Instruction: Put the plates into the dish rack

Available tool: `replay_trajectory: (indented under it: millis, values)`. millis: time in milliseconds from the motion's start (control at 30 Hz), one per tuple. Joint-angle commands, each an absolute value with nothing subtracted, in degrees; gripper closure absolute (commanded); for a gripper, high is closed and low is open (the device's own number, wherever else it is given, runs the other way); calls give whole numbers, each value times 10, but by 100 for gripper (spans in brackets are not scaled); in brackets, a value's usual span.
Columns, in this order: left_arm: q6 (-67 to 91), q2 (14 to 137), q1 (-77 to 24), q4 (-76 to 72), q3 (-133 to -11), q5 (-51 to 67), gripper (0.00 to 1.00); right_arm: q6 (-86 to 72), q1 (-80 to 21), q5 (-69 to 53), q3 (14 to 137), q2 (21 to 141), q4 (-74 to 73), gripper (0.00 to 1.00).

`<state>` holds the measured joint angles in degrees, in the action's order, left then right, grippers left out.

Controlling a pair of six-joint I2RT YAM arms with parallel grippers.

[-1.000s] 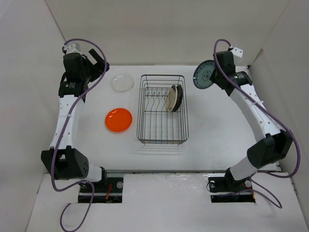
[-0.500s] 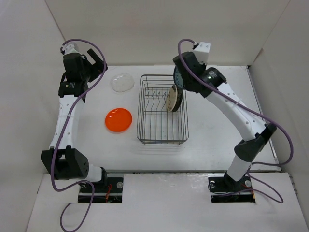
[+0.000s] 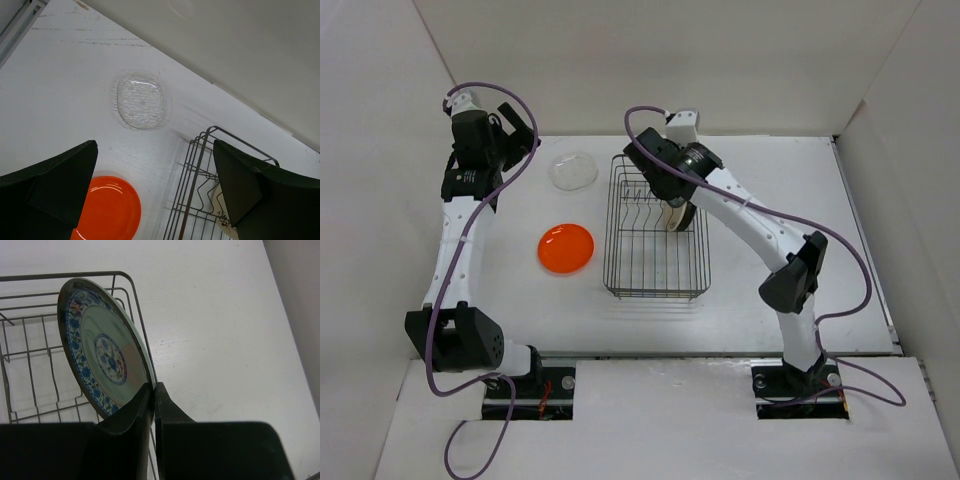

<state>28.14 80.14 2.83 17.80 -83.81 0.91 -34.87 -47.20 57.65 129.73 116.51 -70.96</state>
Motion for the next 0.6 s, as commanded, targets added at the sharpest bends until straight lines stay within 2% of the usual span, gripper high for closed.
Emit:
replay_trajectory:
  millis: [0, 300, 567]
  values:
    - [284, 783, 29, 168, -842, 2, 0, -366, -480, 620, 1333, 1164, -739, 100]
    - [302, 773, 29, 173, -842, 7, 0, -376, -480, 632, 1414, 1222, -786, 100]
    - [341, 767, 29, 198, -842, -38, 0, -387, -480, 632, 1426, 1252, -791, 100]
